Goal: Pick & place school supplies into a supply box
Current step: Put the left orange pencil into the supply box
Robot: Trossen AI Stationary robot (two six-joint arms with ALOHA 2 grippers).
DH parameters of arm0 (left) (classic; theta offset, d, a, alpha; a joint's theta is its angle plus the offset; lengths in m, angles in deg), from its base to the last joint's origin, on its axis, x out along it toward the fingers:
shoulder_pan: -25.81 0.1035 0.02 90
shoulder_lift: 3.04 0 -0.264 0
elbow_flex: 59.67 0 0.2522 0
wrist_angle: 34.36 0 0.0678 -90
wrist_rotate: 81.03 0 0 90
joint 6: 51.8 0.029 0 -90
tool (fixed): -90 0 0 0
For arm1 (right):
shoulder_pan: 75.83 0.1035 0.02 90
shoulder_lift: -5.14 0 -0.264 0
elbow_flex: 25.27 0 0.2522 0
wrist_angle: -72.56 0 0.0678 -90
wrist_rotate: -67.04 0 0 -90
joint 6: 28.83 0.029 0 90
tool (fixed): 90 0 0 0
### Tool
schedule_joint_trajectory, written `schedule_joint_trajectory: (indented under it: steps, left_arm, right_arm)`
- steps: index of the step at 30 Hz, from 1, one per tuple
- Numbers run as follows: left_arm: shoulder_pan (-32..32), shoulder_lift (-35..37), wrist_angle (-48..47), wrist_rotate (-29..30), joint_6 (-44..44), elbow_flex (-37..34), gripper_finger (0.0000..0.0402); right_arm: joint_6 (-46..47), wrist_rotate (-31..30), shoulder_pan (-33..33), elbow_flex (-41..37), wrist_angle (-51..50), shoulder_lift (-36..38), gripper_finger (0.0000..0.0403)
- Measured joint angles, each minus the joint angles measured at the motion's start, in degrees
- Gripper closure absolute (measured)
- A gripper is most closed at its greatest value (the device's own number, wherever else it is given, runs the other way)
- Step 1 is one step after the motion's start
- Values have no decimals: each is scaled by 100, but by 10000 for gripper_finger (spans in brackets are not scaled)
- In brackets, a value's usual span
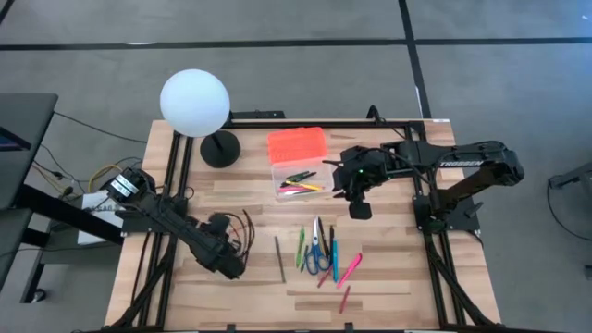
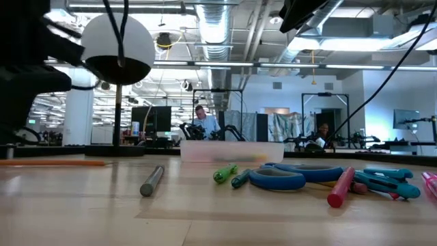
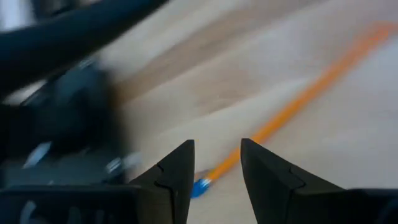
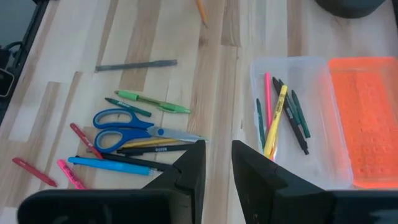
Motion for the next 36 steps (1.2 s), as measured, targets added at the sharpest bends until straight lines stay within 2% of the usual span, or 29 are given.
schedule_joint_trajectory:
  steps: [5, 16, 22, 30, 36]
  left_arm:
    - [57, 7, 55, -249, -650, -128, 276]
    - [724, 39, 1890, -197, -1253, -1178, 276]
    - [991, 33, 2019, -98, -1300, -1209, 276]
    - [1052, 7, 2152, -92, -683, -1078, 276]
    - [994, 16, 2433, 22, 1031, -997, 276]
  right_arm:
    - [-84, 13, 0, 0, 159, 0, 331]
    - [-295, 39, 0, 7, 321, -89, 331]
    - [-301, 43, 0, 4, 271, -98, 331]
    - [-607, 46, -26, 4, 279, -98, 331]
    - [-704, 55, -241, 4, 362, -98, 331]
